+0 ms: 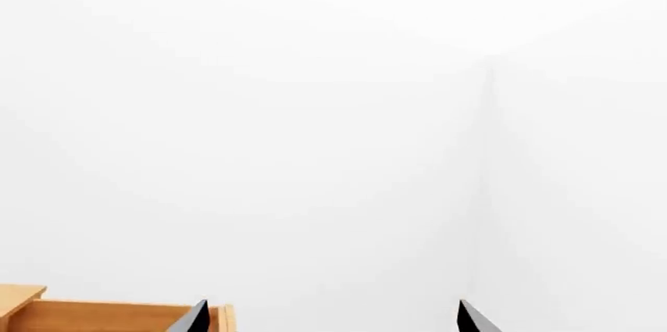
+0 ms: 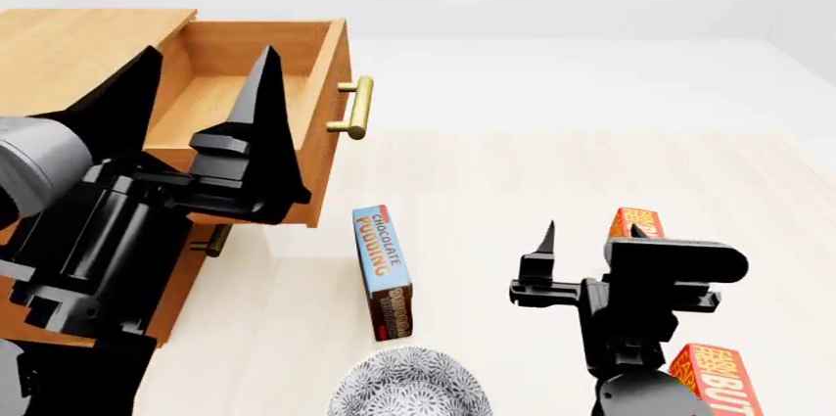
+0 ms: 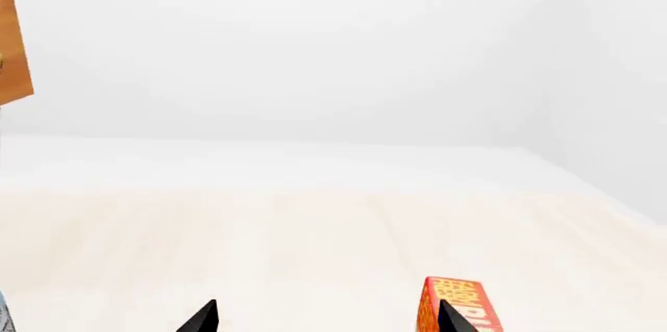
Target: Put the butter at the front in the top drawer of the cabinet and close it.
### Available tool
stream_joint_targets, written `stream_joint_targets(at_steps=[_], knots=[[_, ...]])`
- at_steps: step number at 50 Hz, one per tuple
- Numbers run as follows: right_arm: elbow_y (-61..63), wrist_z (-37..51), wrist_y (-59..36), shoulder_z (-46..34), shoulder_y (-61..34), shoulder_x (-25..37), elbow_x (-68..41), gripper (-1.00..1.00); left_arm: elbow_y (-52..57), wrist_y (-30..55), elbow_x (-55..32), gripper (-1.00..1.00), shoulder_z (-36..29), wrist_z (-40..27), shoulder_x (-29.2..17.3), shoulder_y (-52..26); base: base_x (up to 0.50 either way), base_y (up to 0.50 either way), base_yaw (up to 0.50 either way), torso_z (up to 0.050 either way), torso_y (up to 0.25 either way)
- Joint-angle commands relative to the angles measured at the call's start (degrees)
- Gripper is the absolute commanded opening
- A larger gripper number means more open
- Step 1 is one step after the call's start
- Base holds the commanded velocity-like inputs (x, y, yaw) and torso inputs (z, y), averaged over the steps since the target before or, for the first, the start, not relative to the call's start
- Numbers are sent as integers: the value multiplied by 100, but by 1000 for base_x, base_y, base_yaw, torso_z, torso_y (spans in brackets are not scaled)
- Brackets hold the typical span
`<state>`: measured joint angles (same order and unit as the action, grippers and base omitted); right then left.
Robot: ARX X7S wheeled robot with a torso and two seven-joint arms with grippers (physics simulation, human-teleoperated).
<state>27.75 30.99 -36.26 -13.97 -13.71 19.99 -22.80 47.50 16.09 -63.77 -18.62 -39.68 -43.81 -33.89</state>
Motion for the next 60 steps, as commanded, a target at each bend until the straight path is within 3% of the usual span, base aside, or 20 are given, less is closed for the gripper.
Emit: stream_joint_targets(at_steps=[1,16,60], knots=[[110,92,-542,310,-152,239,-247,100,58,-42,85,100,6,-22,-35,127,0,0,0,0,0],[-281,-91,-994,363,-639,548,-354,100,2,-115,150,100,-11,23,-11,261,0,0,0,0,0],[-2834,-1169,176,322,-1500,649,-131,100,-65,-193,204,100,-88,74,64,374,0,0,0,0,0]])
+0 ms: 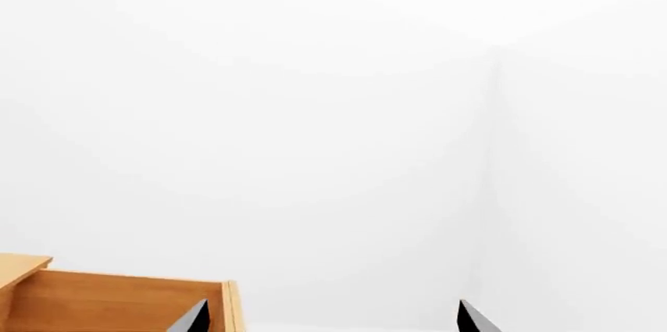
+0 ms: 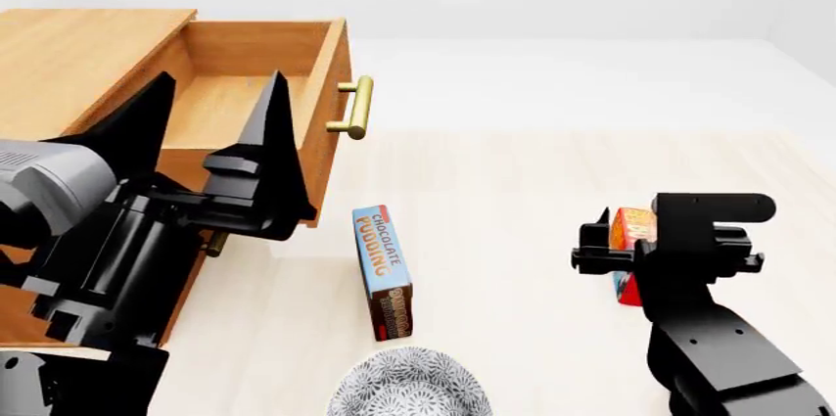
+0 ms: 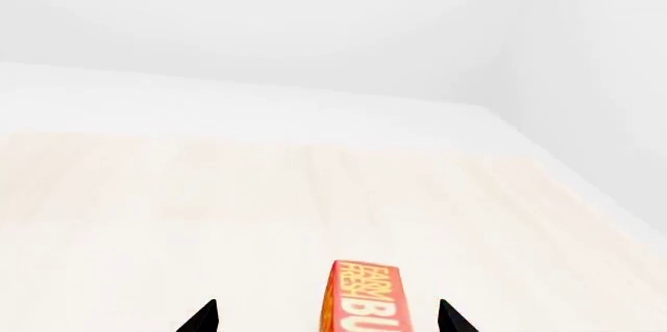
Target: Put the butter at the front in the top drawer of the cabinet and close it.
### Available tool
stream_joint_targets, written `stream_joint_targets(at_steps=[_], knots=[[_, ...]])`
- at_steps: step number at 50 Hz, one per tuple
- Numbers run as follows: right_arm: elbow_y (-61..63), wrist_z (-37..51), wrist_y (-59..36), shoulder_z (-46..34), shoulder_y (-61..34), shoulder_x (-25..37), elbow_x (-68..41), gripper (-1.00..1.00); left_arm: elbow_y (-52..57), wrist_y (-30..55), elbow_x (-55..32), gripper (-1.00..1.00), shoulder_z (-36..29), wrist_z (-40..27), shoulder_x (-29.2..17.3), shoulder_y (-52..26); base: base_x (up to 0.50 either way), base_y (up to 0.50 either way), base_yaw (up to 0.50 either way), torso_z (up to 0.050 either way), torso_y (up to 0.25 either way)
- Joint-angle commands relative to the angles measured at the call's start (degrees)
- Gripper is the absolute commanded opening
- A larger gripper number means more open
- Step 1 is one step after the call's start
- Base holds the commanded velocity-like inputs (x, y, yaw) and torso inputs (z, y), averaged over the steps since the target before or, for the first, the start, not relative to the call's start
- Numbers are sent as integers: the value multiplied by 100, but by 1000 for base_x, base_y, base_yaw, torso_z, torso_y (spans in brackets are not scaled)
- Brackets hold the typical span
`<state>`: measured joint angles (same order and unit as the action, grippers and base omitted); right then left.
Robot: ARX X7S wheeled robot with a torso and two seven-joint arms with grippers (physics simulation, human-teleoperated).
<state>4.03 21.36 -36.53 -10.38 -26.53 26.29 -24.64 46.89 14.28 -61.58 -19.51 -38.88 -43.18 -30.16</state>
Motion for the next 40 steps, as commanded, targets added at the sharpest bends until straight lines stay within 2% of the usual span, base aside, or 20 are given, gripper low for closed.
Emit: stream_joint_targets(at_steps=[1,22,40], knots=[[-498,-221,214,-44,-235,20,58,100,-3,-13,-16,100,2,-6,-1,3,0,0,0,0,0],[-1491,-473,526,-140,-566,-9,209,100,-51,-25,58,100,-63,36,37,46,0,0,0,0,0],[-1935,-674,361,-292,-894,65,257,100,-71,-39,109,100,-108,53,60,91,0,0,0,0,0]])
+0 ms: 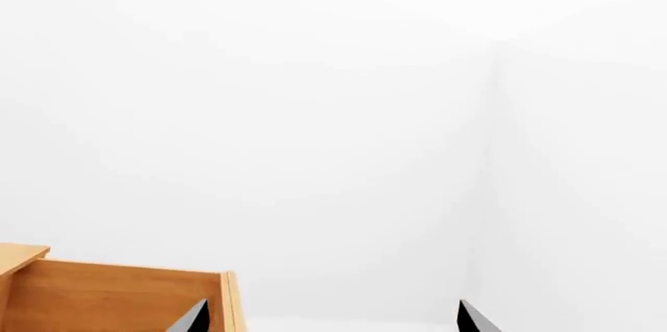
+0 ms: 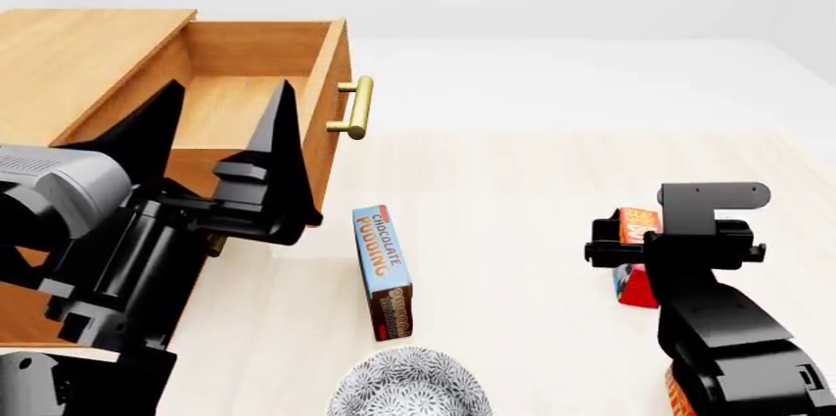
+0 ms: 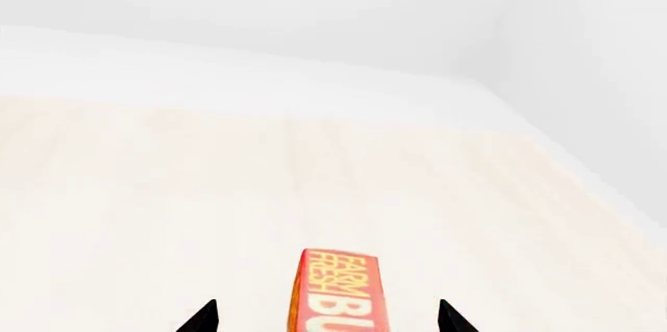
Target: Put the butter at the front in the top drawer of the cabinet and close it.
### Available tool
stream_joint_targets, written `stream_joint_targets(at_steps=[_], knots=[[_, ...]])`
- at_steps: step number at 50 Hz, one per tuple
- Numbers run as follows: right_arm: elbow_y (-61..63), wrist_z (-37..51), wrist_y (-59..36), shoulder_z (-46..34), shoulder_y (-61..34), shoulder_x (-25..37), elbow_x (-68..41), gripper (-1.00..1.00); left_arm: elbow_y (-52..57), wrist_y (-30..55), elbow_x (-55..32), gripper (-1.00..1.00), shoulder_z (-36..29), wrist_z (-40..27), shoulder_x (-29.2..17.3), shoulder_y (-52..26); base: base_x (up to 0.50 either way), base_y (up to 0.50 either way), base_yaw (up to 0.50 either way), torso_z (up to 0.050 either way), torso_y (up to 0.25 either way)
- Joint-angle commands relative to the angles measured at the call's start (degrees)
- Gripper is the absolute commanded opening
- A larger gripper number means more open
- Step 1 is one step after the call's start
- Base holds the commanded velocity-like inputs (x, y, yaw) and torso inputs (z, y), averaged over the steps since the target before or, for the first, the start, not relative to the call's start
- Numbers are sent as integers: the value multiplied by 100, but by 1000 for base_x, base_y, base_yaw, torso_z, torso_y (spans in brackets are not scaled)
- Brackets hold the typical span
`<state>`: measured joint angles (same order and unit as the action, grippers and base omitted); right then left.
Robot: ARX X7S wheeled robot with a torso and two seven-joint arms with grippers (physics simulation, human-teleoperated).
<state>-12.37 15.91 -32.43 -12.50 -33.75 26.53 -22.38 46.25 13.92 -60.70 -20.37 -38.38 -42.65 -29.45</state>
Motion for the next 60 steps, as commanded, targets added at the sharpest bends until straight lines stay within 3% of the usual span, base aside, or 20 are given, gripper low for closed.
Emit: stream_joint_targets(at_steps=[1,31,60], knots=[[-306,-137,-57,-83,-177,51,32,100,-8,-4,22,100,-24,3,8,21,0,0,0,0,0],[-1172,-255,-153,-242,-680,-171,89,100,-81,-52,93,100,-73,66,44,80,0,0,0,0,0],[-1376,-233,-204,-151,-599,-142,-3,100,-92,-82,119,100,-90,81,33,121,0,0,0,0,0]])
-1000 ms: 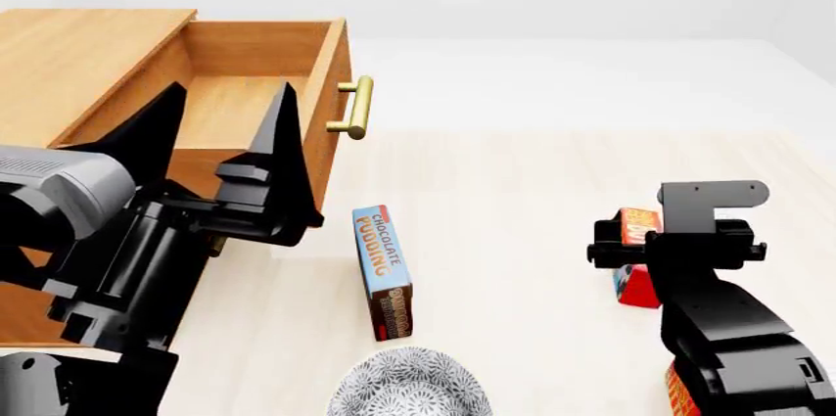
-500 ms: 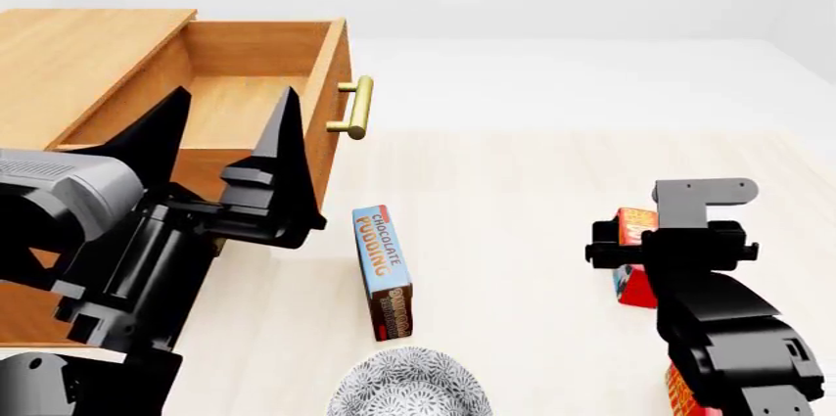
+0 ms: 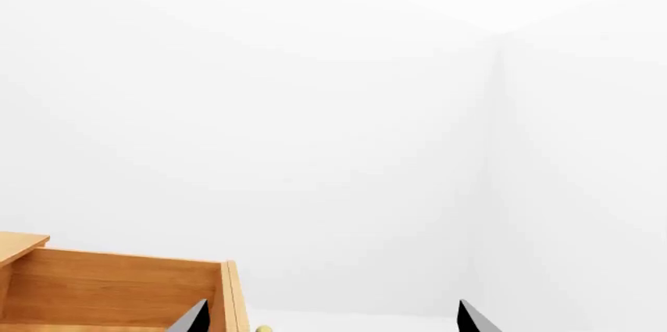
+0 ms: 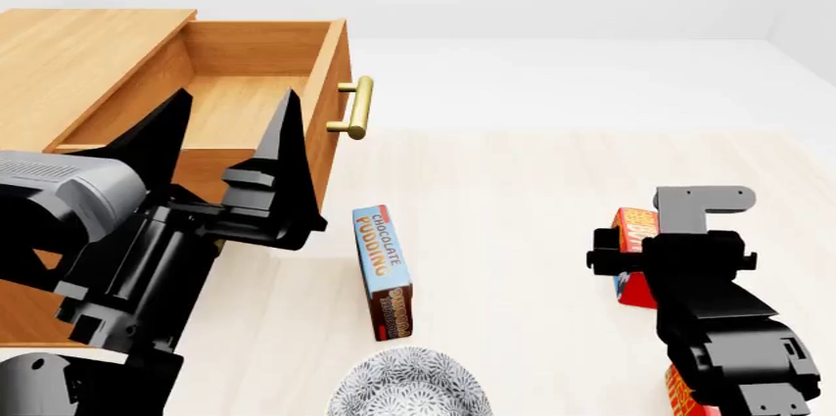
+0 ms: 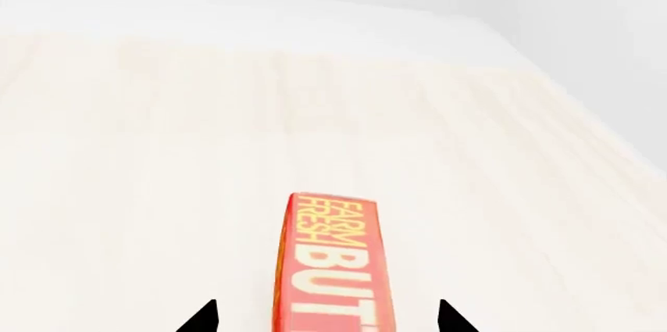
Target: Put the butter at the front in the top drawer of the cabinet and close it.
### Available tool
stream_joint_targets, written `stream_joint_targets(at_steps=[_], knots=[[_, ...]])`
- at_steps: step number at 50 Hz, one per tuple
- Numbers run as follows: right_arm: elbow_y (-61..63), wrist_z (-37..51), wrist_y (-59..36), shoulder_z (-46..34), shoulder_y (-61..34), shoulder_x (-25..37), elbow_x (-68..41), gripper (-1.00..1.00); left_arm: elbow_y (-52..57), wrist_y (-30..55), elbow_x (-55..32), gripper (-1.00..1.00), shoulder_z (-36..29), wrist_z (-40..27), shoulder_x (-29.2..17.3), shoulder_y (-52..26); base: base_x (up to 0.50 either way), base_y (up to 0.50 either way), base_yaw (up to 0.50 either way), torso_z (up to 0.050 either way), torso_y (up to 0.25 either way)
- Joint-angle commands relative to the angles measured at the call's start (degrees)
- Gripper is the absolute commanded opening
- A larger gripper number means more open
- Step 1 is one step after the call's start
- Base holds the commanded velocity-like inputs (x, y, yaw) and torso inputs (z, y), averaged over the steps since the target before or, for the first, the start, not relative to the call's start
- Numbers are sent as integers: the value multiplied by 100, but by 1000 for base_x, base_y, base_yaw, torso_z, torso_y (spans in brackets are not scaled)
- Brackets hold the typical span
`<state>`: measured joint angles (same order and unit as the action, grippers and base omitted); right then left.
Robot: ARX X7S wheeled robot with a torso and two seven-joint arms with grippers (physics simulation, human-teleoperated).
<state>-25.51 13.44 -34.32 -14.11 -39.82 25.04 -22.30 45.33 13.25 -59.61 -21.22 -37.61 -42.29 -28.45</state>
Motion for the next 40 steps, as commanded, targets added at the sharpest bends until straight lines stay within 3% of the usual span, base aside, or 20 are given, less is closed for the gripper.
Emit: stream_joint_targets(at_steps=[1,40], knots=[[-81,28,-9,7,0,-4,-1,100,2,-15,10,100,-5,3,-4,22,0,0,0,0,0],[-547,5,57,-71,-11,-132,21,100,-70,-75,38,100,-26,49,16,64,0,0,0,0,0]])
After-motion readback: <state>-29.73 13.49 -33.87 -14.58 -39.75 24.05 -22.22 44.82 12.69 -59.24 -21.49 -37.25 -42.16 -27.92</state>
